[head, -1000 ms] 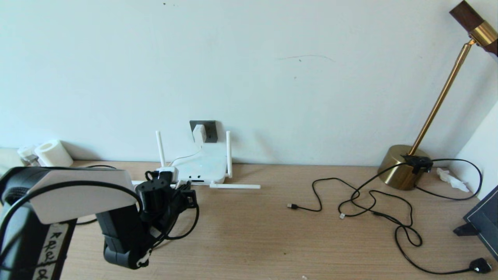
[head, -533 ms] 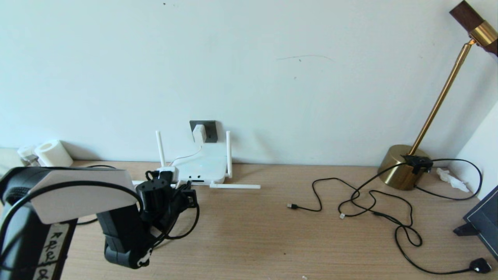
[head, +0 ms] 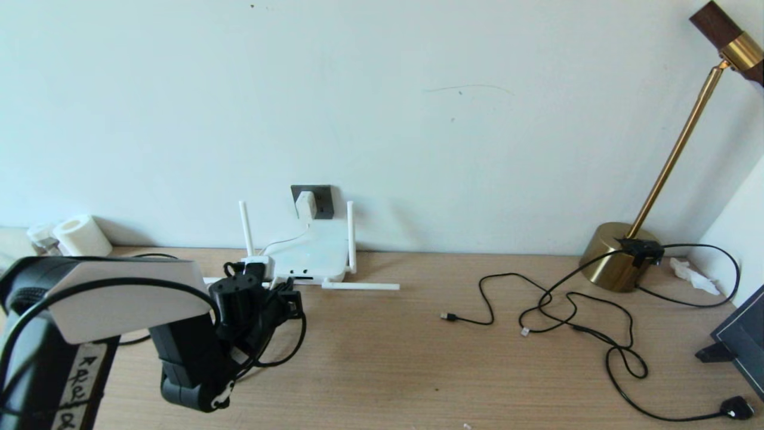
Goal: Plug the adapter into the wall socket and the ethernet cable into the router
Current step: Plug cable into router interface
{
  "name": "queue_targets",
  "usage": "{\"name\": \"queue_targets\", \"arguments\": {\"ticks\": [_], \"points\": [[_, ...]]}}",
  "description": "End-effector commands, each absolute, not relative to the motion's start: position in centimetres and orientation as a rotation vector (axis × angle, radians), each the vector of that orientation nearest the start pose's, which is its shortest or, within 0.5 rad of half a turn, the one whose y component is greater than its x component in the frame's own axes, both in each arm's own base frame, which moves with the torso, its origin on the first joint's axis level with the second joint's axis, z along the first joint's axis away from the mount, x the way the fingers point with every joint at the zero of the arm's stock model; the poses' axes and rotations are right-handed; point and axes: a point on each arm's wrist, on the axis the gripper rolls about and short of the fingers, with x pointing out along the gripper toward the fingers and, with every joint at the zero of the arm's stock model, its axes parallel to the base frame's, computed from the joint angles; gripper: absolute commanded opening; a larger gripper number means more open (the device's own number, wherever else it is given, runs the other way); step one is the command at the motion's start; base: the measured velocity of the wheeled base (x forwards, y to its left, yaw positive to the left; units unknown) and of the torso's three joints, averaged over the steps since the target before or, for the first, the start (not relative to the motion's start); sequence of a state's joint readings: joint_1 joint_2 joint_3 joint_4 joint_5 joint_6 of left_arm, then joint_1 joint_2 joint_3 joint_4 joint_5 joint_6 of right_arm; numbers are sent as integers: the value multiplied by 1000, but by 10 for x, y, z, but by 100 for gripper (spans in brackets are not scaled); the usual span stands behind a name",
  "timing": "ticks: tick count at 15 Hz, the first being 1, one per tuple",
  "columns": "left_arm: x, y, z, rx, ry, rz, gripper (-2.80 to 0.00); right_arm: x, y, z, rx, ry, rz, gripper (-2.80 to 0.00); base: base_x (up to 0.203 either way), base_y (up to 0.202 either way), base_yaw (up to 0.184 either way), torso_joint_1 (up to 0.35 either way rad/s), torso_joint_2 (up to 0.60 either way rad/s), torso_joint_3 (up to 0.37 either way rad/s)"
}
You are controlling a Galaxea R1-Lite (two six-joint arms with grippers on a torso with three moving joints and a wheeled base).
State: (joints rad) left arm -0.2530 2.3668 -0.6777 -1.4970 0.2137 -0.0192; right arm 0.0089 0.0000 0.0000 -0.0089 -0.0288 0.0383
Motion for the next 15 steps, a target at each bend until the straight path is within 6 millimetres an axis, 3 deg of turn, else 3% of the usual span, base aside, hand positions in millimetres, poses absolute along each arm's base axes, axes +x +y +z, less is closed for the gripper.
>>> {"name": "queue_targets", "arguments": {"ticks": [1, 15], "points": [[359, -88, 8, 23, 181, -36, -280, -23, -1, 76, 38, -8, -20, 0, 0, 0, 0, 0, 0, 0], [359, -88, 8, 23, 178, -36, -280, -23, -1, 76, 38, -8, -20, 0, 0, 0, 0, 0, 0, 0]]}}
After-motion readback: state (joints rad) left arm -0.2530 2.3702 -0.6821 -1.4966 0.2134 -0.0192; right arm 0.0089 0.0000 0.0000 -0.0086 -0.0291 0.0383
